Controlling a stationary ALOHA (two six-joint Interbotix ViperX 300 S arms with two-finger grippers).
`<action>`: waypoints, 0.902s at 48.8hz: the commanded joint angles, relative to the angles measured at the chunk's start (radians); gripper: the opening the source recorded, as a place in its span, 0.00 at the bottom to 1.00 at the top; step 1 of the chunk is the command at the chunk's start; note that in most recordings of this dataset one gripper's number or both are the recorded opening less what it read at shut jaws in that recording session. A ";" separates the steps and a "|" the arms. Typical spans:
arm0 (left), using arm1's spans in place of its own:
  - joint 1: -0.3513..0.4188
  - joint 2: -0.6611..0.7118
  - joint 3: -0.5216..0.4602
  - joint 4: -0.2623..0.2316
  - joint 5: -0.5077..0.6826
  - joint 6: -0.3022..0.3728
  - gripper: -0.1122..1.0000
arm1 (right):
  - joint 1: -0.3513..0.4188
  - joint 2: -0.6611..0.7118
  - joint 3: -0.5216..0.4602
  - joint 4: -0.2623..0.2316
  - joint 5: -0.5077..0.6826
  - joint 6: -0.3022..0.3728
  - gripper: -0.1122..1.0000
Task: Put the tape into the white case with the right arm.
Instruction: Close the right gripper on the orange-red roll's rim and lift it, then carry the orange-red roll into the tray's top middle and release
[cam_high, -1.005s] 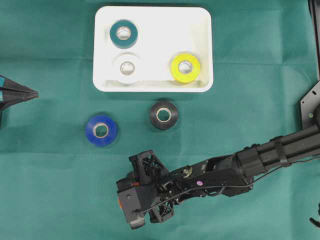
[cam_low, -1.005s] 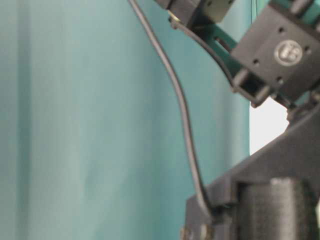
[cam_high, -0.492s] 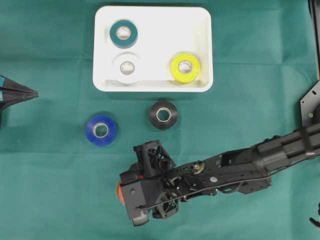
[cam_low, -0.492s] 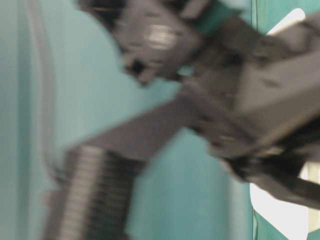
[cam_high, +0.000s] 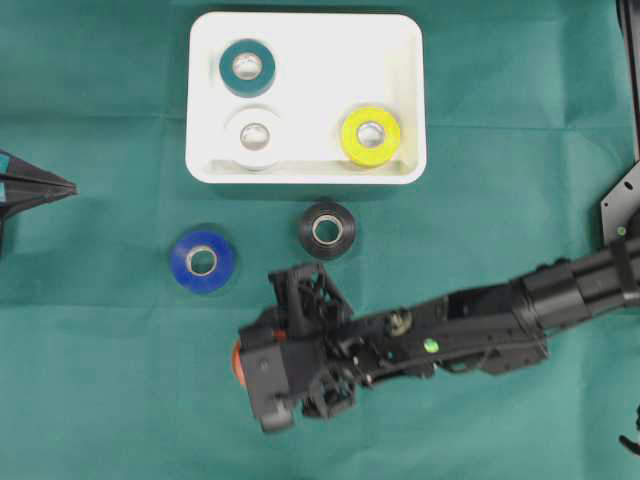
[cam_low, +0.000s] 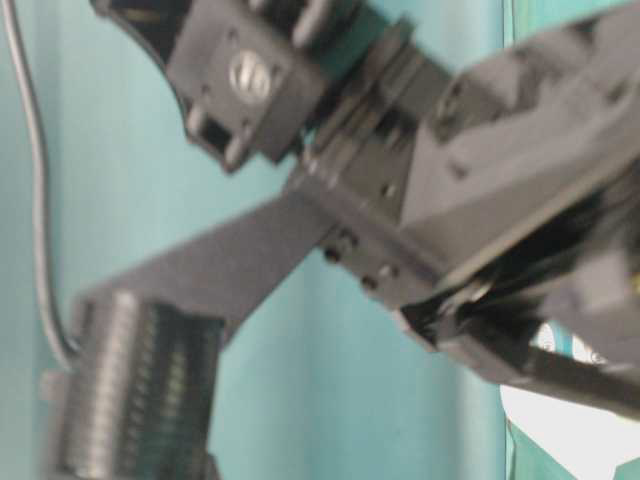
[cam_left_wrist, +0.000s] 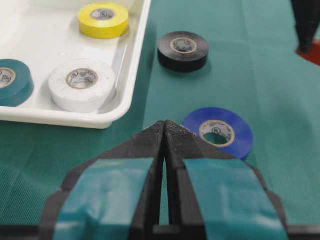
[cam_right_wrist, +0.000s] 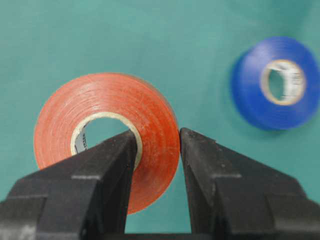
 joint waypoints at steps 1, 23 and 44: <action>0.003 0.008 -0.012 -0.002 -0.005 0.000 0.10 | -0.046 -0.046 -0.008 -0.009 0.000 -0.002 0.11; 0.003 0.008 -0.012 0.000 -0.005 0.000 0.10 | -0.321 -0.081 -0.003 -0.009 0.000 -0.009 0.11; 0.003 0.008 -0.012 -0.002 -0.005 -0.002 0.10 | -0.551 -0.081 0.003 -0.040 -0.003 -0.034 0.11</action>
